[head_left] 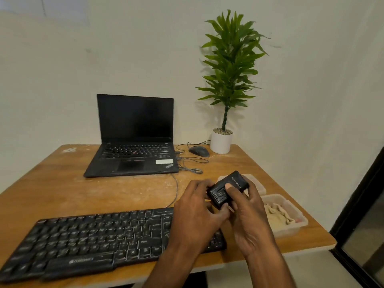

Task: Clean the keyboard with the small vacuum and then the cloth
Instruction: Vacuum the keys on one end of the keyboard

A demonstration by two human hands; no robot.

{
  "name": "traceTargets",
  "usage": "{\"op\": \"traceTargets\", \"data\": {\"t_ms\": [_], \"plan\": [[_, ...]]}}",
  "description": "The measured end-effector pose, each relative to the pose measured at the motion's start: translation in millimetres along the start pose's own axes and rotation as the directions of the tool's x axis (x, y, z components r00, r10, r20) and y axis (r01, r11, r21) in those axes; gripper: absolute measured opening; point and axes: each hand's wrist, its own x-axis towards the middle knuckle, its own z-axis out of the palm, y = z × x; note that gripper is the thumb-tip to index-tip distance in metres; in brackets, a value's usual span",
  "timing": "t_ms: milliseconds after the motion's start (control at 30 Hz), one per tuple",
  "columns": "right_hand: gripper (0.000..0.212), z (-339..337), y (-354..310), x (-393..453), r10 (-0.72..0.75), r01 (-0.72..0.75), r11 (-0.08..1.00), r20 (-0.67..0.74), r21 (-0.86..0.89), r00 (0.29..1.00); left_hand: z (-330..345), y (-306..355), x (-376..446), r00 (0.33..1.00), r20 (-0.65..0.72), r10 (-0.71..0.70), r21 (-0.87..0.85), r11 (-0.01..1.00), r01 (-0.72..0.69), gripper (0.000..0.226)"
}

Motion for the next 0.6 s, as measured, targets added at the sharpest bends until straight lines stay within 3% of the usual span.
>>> {"op": "traceTargets", "data": {"t_ms": [233, 433, 600], "plan": [[0.049, 40, 28, -21, 0.089, -0.099, 0.993, 0.133, 0.070, 0.987, -46, -25, -26, 0.996, -0.089, -0.024, 0.007, 1.000, 0.024, 0.058], [0.035, 75, 59, -47, 0.178, -0.203, 0.976, 0.240, 0.082, 0.954, -86, -49, -51, 0.982, -0.189, -0.019, 0.066, 0.997, 0.032, 0.052], [0.023, 104, 75, -64, 0.229, -0.237, 0.971, 0.306, -0.012, 0.924, -115, -65, -71, 0.956, -0.291, -0.037, 0.107, 0.992, 0.071, 0.051]]}}
